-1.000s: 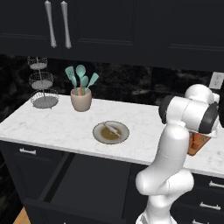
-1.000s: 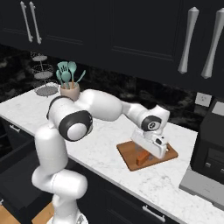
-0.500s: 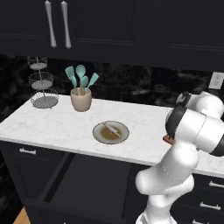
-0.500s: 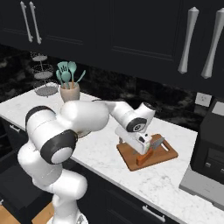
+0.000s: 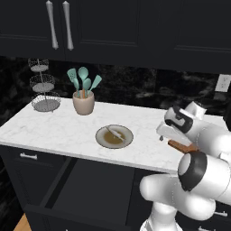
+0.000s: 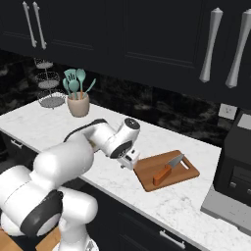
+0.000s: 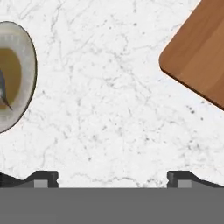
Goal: Pick up the knife from the drawer and place it on the cutting board. Then place the meat from the plate to the cutting board.
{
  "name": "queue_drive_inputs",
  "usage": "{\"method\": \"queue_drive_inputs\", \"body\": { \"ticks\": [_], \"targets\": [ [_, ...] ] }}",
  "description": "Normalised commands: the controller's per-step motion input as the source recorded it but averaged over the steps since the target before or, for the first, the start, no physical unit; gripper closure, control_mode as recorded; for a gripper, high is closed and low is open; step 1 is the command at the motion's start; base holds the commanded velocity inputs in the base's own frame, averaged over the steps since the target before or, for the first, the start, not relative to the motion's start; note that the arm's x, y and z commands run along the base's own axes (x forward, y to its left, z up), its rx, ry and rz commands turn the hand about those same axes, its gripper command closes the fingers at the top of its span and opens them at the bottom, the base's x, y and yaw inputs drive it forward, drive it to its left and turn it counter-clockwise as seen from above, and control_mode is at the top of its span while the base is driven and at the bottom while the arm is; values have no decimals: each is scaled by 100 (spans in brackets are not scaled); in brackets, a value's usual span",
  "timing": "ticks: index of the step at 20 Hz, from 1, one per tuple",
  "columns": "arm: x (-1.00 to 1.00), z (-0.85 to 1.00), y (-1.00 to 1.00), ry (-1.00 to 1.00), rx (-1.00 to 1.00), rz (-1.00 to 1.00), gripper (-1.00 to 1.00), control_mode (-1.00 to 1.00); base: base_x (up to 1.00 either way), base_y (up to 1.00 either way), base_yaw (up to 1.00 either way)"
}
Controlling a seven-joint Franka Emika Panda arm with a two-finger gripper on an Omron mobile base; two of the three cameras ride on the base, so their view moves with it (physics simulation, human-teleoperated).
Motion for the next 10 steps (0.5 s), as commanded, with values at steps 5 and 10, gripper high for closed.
{"method": "queue_drive_inputs", "body": {
  "ticks": [5,10],
  "targets": [
    [44,22,100,9,-1,43,-100,-100,0,0,0],
    [48,29,98,10,-1,47,-100,-100,0,0,0]
  ]
}}
